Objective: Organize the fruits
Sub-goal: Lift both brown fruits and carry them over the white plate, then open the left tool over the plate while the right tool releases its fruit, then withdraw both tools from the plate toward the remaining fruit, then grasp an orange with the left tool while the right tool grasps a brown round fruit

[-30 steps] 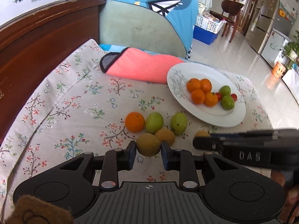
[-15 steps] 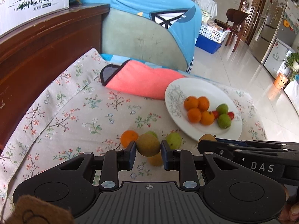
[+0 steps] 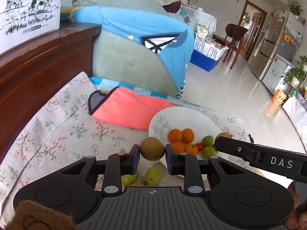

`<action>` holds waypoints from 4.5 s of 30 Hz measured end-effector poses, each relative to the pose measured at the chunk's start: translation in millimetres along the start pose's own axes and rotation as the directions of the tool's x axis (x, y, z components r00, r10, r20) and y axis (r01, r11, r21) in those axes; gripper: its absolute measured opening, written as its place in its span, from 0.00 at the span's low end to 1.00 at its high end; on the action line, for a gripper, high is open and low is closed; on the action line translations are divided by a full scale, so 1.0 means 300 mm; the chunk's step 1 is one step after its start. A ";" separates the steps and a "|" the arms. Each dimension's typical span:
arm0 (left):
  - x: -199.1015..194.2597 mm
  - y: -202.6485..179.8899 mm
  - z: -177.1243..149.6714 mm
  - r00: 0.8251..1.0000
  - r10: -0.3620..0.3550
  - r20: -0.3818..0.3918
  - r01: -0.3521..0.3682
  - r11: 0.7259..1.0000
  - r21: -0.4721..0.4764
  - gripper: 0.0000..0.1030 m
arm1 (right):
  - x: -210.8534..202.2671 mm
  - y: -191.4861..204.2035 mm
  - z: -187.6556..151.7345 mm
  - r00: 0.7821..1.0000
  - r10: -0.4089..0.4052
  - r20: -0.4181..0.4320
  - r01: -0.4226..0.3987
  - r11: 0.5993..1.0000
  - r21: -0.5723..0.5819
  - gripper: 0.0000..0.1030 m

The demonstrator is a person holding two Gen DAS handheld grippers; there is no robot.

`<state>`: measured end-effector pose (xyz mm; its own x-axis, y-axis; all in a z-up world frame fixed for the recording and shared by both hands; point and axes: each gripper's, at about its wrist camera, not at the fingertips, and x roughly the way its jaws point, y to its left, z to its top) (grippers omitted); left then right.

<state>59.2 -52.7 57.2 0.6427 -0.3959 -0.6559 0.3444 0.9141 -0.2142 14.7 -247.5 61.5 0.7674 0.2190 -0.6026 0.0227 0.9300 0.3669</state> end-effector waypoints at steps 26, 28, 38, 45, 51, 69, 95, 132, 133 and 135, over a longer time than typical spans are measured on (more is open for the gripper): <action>0.173 -0.026 0.120 0.999 -0.038 -0.001 0.038 0.999 -0.038 0.25 | 0.092 -0.250 0.109 1.000 -0.007 0.031 -0.002 0.953 0.302 0.28; 0.197 -0.033 0.114 0.999 -0.041 -0.013 0.041 0.999 -0.030 0.25 | 0.117 -0.259 0.110 1.000 -0.001 0.020 -0.005 0.950 0.312 0.28; 0.301 -0.041 0.094 0.998 -0.033 -0.055 0.031 0.999 -0.025 0.25 | 0.240 -0.300 0.097 0.999 -0.028 -0.037 0.039 0.942 0.335 0.28; 0.368 -0.040 0.080 0.996 -0.009 -0.090 0.007 1.000 -0.024 0.25 | 0.298 -0.313 0.082 0.997 -0.045 -0.065 0.064 0.939 0.338 0.28; 0.400 -0.049 0.070 0.995 -0.006 -0.102 0.003 0.999 -0.033 0.26 | 0.316 -0.319 0.084 0.996 -0.051 -0.066 0.071 0.937 0.343 0.30; 0.227 -0.011 0.147 0.998 0.055 0.003 -0.055 0.994 -0.094 0.72 | 0.242 -0.236 0.117 0.997 -0.070 -0.019 0.073 0.967 0.246 0.47; -0.021 0.129 0.017 0.987 0.159 -0.031 -0.162 0.972 -0.168 0.94 | 0.071 0.037 -0.085 0.992 -0.126 -0.013 0.126 0.992 -0.013 0.85; 0.024 0.307 -0.008 0.954 0.282 -0.102 -0.295 0.944 -0.148 0.96 | 0.261 0.212 -0.298 0.987 0.020 -0.157 -0.053 0.977 -0.206 0.53; 0.036 0.307 -0.010 0.952 0.285 -0.109 -0.299 0.943 -0.147 0.96 | 0.271 0.212 -0.301 0.987 0.016 -0.158 -0.048 0.978 -0.204 0.52; 0.056 0.310 -0.013 0.949 0.290 -0.120 -0.307 0.939 -0.157 0.96 | 0.290 0.213 -0.304 0.987 0.013 -0.161 -0.046 0.978 -0.203 0.47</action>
<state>99.4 26.0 23.3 0.6280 -0.0998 -0.7718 0.0185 0.9934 -0.1134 24.5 -142.0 -32.1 0.6546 0.2753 -0.7041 -0.1429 0.9596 0.2424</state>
